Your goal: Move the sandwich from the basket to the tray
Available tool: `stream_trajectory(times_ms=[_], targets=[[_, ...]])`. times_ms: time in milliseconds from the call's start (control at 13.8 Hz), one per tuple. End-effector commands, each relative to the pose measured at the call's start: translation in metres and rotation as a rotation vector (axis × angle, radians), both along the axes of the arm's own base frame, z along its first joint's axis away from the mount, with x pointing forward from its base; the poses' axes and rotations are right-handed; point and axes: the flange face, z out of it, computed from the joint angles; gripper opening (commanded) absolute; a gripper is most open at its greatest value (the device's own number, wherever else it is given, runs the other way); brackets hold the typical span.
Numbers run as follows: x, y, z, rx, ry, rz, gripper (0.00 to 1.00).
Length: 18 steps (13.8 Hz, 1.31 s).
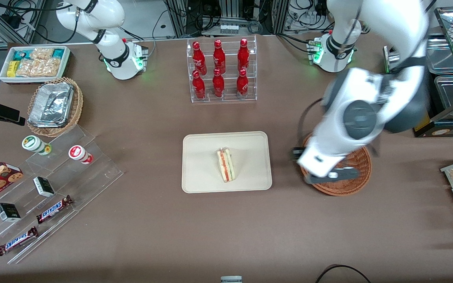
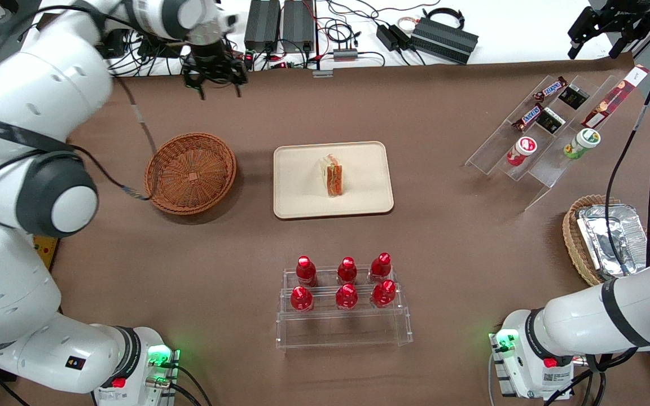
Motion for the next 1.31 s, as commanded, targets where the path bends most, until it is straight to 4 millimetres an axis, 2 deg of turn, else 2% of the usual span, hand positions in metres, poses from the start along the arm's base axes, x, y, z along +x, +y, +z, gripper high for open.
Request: stream_trajectory(times_ms=[0,145,290,435,581,726,871,944,1089,1234], targets=[[-0.024,0.071,0.035,-0.032,0.024,-0.118,1.0],[-0.031,0.117,0.063,-0.052,0.021,-0.213,1.0],[-0.041,0.141,0.086,-0.045,0.008,-0.267,1.0],[-0.052,0.168,0.109,-0.043,-0.01,-0.23,1.0],[-0.065,0.181,0.132,-0.044,-0.029,-0.211,1.0],[-0.078,0.192,0.146,-0.04,-0.021,-0.209,1.0],[-0.088,0.199,0.154,-0.031,-0.014,-0.197,1.0],[-0.093,0.21,0.154,-0.026,0.003,-0.173,1.0],[-0.102,0.215,0.137,-0.024,0.03,-0.158,1.0],[-0.109,0.215,0.131,-0.021,0.025,-0.149,1.0]])
